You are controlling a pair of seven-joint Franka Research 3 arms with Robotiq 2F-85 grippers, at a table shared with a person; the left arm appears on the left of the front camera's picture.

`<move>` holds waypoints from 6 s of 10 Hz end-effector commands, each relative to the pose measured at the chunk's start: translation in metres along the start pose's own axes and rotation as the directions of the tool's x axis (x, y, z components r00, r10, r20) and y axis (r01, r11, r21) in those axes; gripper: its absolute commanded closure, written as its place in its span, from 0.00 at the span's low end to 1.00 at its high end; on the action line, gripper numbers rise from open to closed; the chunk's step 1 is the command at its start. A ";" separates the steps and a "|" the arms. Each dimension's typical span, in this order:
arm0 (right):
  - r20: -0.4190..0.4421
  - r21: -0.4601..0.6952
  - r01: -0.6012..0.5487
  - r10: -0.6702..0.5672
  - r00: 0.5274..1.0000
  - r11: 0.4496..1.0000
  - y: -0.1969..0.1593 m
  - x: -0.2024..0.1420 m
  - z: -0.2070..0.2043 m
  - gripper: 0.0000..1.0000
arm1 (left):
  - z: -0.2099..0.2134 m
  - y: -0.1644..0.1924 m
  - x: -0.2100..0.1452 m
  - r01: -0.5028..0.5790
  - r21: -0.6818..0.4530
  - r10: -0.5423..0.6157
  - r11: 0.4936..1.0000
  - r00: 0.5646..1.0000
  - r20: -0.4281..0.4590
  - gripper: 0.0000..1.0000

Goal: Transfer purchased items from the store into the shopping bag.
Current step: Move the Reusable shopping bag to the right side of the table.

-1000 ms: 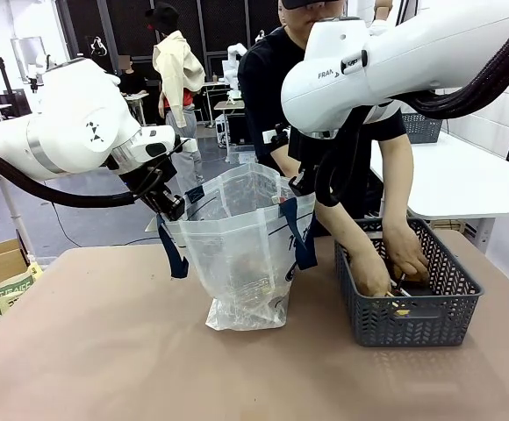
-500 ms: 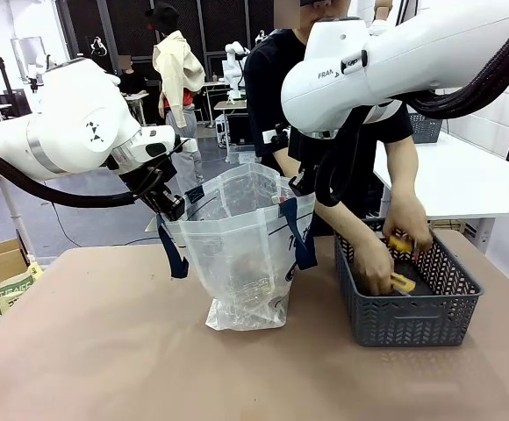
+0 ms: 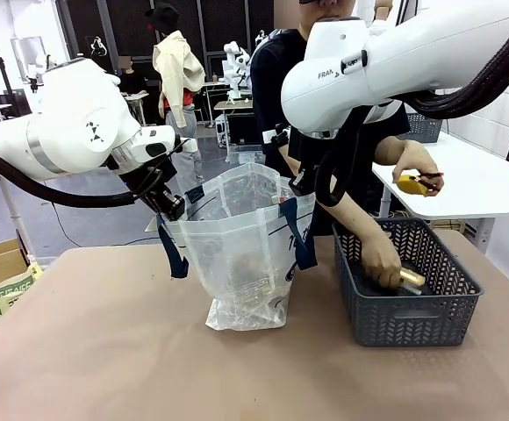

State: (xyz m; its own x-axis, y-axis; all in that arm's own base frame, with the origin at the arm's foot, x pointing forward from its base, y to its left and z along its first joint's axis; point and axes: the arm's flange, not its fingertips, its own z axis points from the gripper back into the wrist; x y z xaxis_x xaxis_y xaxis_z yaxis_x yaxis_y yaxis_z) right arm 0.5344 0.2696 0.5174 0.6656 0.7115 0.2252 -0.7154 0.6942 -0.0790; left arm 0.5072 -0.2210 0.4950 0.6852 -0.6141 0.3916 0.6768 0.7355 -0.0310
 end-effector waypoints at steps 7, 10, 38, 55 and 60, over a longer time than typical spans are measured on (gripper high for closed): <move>-0.001 0.000 0.002 -0.002 1.000 1.000 -0.001 -0.001 -0.001 1.00 | 0.001 0.001 0.000 -0.007 0.002 0.007 1.000 1.000 0.005 1.00; -0.001 0.000 0.002 -0.002 1.000 1.000 -0.001 -0.001 -0.001 1.00 | 0.001 0.001 0.000 -0.007 0.002 0.007 1.000 1.000 0.005 1.00; -0.001 0.000 0.002 -0.002 1.000 1.000 -0.001 -0.001 -0.001 1.00 | 0.001 0.001 0.000 -0.007 0.002 0.007 1.000 1.000 0.005 1.00; -0.001 0.000 0.002 -0.002 1.000 1.000 -0.001 -0.001 -0.001 1.00 | 0.001 0.001 0.000 -0.007 0.002 0.007 1.000 1.000 0.005 1.00; -0.001 0.000 0.002 -0.002 1.000 1.000 -0.001 -0.001 -0.001 1.00 | 0.001 0.001 0.000 -0.007 0.002 0.007 1.000 1.000 0.005 1.00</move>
State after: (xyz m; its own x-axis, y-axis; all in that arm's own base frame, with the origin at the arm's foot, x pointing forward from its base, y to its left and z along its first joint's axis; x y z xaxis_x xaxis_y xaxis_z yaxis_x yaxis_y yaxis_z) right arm 0.5344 0.2696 0.5174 0.6656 0.7115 0.2253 -0.7154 0.6942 -0.0790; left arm 0.5072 -0.2210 0.4948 0.6853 -0.6141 0.3914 0.6768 0.7355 -0.0311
